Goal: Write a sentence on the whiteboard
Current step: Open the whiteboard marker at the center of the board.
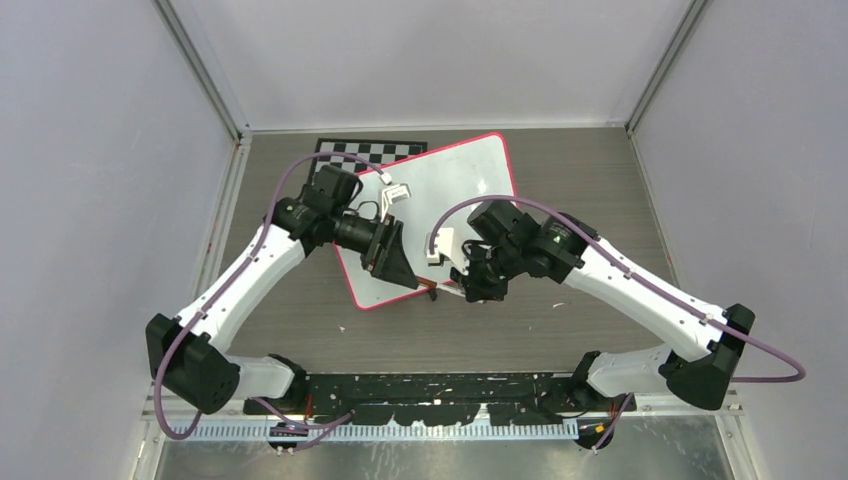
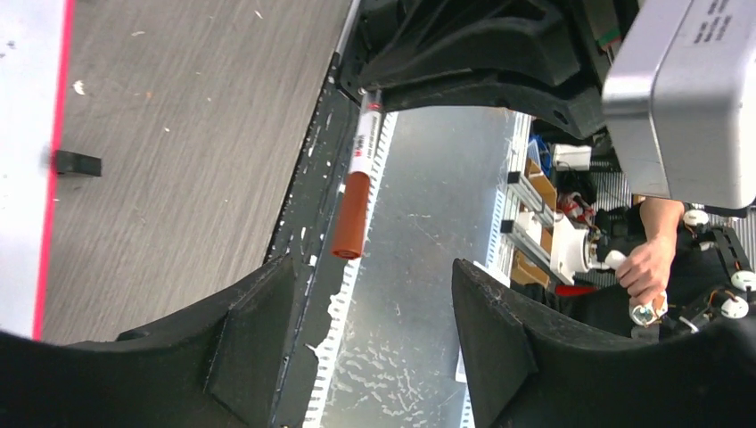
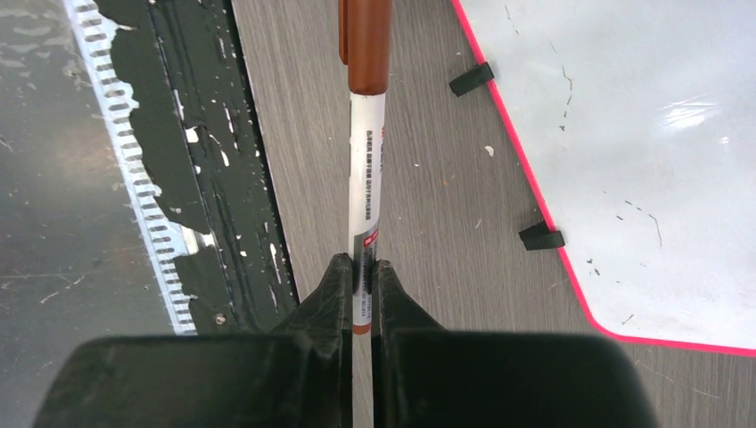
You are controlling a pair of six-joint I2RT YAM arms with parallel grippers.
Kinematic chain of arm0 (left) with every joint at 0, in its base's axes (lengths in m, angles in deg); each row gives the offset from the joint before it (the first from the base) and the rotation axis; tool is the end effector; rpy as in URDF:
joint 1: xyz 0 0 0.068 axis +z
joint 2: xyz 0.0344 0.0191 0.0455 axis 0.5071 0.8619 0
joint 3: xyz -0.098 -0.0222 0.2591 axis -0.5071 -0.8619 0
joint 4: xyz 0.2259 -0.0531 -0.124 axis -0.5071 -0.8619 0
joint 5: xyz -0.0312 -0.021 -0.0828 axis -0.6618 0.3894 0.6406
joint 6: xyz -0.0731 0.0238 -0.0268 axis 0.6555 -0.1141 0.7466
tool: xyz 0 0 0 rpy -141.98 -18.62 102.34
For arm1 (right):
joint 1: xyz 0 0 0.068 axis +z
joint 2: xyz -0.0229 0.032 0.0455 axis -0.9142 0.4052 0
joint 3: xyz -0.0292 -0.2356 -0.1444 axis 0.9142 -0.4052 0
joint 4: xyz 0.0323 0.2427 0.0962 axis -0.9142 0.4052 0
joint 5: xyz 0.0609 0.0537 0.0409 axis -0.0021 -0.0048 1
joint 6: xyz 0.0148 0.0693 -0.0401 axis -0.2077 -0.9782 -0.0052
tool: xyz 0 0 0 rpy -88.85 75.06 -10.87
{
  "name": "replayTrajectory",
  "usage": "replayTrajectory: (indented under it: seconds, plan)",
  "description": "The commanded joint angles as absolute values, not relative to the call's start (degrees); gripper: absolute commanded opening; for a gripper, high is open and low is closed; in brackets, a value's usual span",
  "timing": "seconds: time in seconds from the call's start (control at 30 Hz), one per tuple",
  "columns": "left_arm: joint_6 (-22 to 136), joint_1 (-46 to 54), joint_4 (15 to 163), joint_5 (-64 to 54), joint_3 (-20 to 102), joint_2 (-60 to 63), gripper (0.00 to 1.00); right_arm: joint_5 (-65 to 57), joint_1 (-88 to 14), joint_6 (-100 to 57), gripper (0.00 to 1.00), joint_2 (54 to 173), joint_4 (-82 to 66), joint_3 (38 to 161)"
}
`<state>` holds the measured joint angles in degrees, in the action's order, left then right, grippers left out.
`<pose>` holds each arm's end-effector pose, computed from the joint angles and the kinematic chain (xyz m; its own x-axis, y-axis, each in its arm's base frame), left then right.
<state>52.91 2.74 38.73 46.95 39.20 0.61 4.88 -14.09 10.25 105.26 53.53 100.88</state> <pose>0.2071 -0.1784 0.3284 -0.7850 0.3423 -0.5164 0.6036 0.2348 -0.7619 0.1427 0.2159 0.3291 -0.1098 -0.8009 -0.5887 -0.9901 0.1405 -0.0065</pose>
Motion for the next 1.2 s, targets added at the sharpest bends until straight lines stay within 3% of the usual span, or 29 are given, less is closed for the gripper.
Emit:
replayTrajectory:
  seconds: [0.0, 0.23, 0.43, 0.53, 0.67, 0.7, 0.73, 0.8, 0.9, 0.93, 1.17]
  plan:
    - [52.54, 0.84, 39.92, 49.07, 38.36, 0.81, 0.65, 2.81, -13.5, 11.15, 0.0, 105.4, 52.97, 103.97]
    - [54.97, -0.37, 41.36, 50.13, 38.9, 3.21, 0.6, 4.1, -12.59, 11.31, 0.0, 106.41, 53.65, 106.23]
    - [59.33, -0.38, 46.0, 55.58, 37.03, 3.26, 0.43, 4.68, -11.9, 11.66, 0.0, 107.1, 54.24, 106.85]
    - [59.75, -0.34, 46.97, 57.12, 36.18, 2.86, 0.31, 4.38, -11.66, 11.83, 0.0, 107.3, 54.39, 106.99]
    - [58.96, -0.3, 46.96, 57.83, 35.93, 2.05, 0.03, 4.86, -11.65, 11.2, 0.0, 107.0, 53.67, 107.14]
    - [58.67, -0.23, 46.7, 57.76, 35.87, 1.92, 0.0, 5.14, -11.61, 10.66, 0.0, 106.91, 53.28, 107.24]
    - [58.47, 0.02, 46.47, 57.75, 35.77, 1.73, 0.0, 5.33, -11.78, 9.7, 0.05, 106.81, 52.98, 107.29]
    - [57.98, 1.22, 46.19, 57.57, 35.97, 1.25, 0.0, 6.14, -12.78, 7.07, 0.25, 106.64, 52.13, 107.34]
    - [56.81, 4.04, 44.63, 57.06, 36.96, 0.43, 0.0, 11.79, -16.84, 2.01, 0.69, 104.88, 49.99, 106.52]
    - [55.4, 4.7, 42.99, 56.18, 37.83, -0.04, 0.0, 14.18, -18.75, 0.26, 0.8, 103.71, 49.14, 106.12]
    - [41.73, 9.36, 28.94, 51.04, 42.66, -3.82, 0.0, 17.1, -26.02, -13.08, 0.82, 95.39, 41.78, 100.38]
